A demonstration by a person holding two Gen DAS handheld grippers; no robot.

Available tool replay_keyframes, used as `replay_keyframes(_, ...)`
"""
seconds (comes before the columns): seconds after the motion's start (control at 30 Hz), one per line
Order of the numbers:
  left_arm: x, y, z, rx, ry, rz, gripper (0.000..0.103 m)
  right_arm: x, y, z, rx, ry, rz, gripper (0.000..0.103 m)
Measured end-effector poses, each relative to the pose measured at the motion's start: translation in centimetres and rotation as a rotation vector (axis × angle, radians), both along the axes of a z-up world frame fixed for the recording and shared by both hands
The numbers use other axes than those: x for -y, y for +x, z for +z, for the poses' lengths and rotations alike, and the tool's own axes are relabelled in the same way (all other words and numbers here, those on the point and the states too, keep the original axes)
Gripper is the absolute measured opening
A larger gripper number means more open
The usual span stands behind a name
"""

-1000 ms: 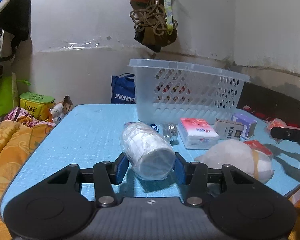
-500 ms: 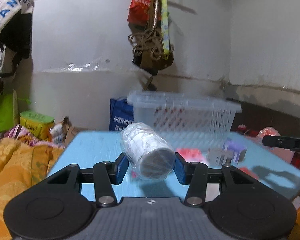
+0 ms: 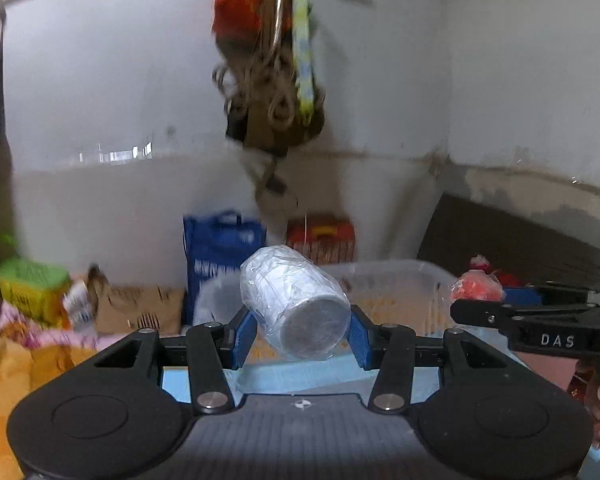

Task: Organize objects
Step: 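Lift both held items over the clear basket and open both grippers, then grasp the grey-white plush ball with the left gripper while the right grasps the red cigarette pack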

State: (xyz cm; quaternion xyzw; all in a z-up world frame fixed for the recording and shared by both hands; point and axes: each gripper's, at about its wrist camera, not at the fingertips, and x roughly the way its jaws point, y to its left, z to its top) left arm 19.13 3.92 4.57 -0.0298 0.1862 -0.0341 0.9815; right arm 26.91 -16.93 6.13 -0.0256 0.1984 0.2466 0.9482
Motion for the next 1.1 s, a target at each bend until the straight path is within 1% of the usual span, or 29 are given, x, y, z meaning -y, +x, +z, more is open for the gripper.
replay_keyframes(0.03, 0.2, 0.9, -0.3, -0.016, 0.007, -0.009, 0.052, 0.0, 0.3, -0.3, -0.005, -0.011, -0.008, 0.051)
replay_keyframes(0.1, 0.6, 1.6, -0.8, -0.023, 0.016, -0.013, 0.053, 0.0, 0.3, -0.6, 0.002, -0.004, -0.001, 0.052)
replay_keyframes(0.13, 0.7, 1.9, -1.0, -0.026, 0.015, -0.012, 0.053, 0.1, 0.1, -0.6, 0.006, -0.003, 0.004, 0.056)
replay_keyframes(0.17, 0.6, 2.2, -1.3, -0.028, 0.005, -0.007, 0.057, 0.1, 0.1, -0.6, 0.009, -0.003, 0.004, 0.07)
replay_keyframes(0.2, 0.4, 2.4, -1.4, -0.034, 0.0, -0.003, 0.072, 0.2, -0.1, -0.7, 0.019, 0.005, -0.007, 0.079)
replay_keyframes(0.23, 0.4, 2.6, -1.7, -0.037, 0.002, 0.01, 0.077, 0.4, -0.1, -0.4, 0.037, 0.015, -0.017, 0.091)
replay_keyframes(0.27, 0.4, 2.4, -1.8, -0.026, 0.009, 0.024, 0.079, 0.7, -0.5, -0.2, 0.054, 0.026, -0.027, 0.098)
replay_keyframes(0.3, 0.4, 1.9, -1.9, -0.008, 0.015, 0.03, 0.08, 1.0, -1.0, -0.1, 0.063, 0.037, -0.03, 0.102)
replay_keyframes(0.4, 0.1, -0.2, -1.6, 0.049, -0.004, 0.02, 0.08, 1.9, -2.1, 0.2, 0.083, 0.071, -0.028, 0.103)
replay_keyframes(0.43, 0.0, -1.2, -1.6, 0.074, -0.014, 0.018, 0.08, 2.5, -3.0, -0.1, 0.088, 0.089, -0.036, 0.103)
replay_keyframes(0.5, 0.0, -3.6, -1.9, 0.118, -0.032, 0.009, 0.087, 3.6, -4.9, -1.1, 0.091, 0.119, -0.049, 0.103)
replay_keyframes(0.57, 0.1, -6.2, -2.9, 0.142, -0.032, 0.008, 0.088, 4.4, -6.2, -2.2, 0.08, 0.135, -0.052, 0.103)
replay_keyframes(0.63, 0.3, -7.9, -4.0, 0.142, -0.038, 0.007, 0.088, 5.3, -8.0, -4.0, 0.065, 0.143, -0.064, 0.103)
replay_keyframes(0.73, -0.1, -10.3, -6.5, 0.125, -0.093, 0.012, 0.089, 6.0, -9.9, -6.3, 0.031, 0.138, -0.087, 0.103)
replay_keyframes(0.77, -0.2, -11.0, -7.4, 0.119, -0.111, 0.018, 0.089, 6.1, -10.0, -6.5, 0.024, 0.139, -0.096, 0.103)
replay_keyframes(0.9, -0.5, -13.6, -9.8, 0.12, -0.136, 0.05, 0.089, 7.0, -12.8, -8.0, 0.02, 0.166, -0.103, 0.103)
replay_keyframes(1.0, 0.2, -15.7, -10.7, 0.122, -0.135, 0.057, 0.089, 7.6, -14.2, -8.8, 0.034, 0.178, -0.123, 0.103)
replay_keyframes(1.1, 1.8, -17.0, -11.2, 0.119, -0.106, 0.02, 0.089, 8.1, -14.2, -9.2, 0.019, 0.187, -0.162, 0.103)
